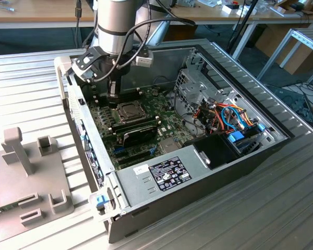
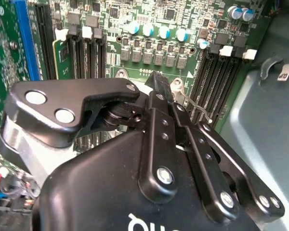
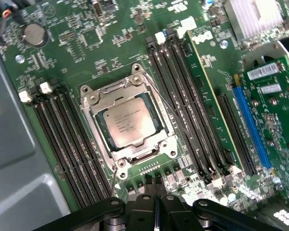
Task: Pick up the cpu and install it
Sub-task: 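Close the cpu cover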
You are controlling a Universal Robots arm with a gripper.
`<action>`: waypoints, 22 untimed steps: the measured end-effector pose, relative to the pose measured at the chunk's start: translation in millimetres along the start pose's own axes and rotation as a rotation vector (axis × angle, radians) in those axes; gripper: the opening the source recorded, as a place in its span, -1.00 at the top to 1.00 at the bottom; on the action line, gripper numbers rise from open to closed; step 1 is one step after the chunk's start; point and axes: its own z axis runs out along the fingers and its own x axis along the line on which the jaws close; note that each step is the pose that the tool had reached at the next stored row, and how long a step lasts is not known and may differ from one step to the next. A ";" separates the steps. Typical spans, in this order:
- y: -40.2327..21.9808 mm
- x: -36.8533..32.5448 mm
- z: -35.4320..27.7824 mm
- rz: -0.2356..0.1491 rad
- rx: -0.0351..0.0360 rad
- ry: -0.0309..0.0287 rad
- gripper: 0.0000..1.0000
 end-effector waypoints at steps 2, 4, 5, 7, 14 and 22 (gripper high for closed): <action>0.0 0.0 0.0 -0.066 -0.0037 0.0014 0.79; 0.0 0.0 0.0 -0.107 -0.0060 0.0022 0.79; 0.0 0.0 0.0 -0.142 -0.0080 0.0029 0.79; 0.0 0.0 0.1 -0.188 -0.0106 0.0039 0.79; 0.0 0.0 0.1 -0.327 -0.0186 0.0072 0.79; 0.0 0.0 0.1 -0.483 -0.0278 0.0114 0.79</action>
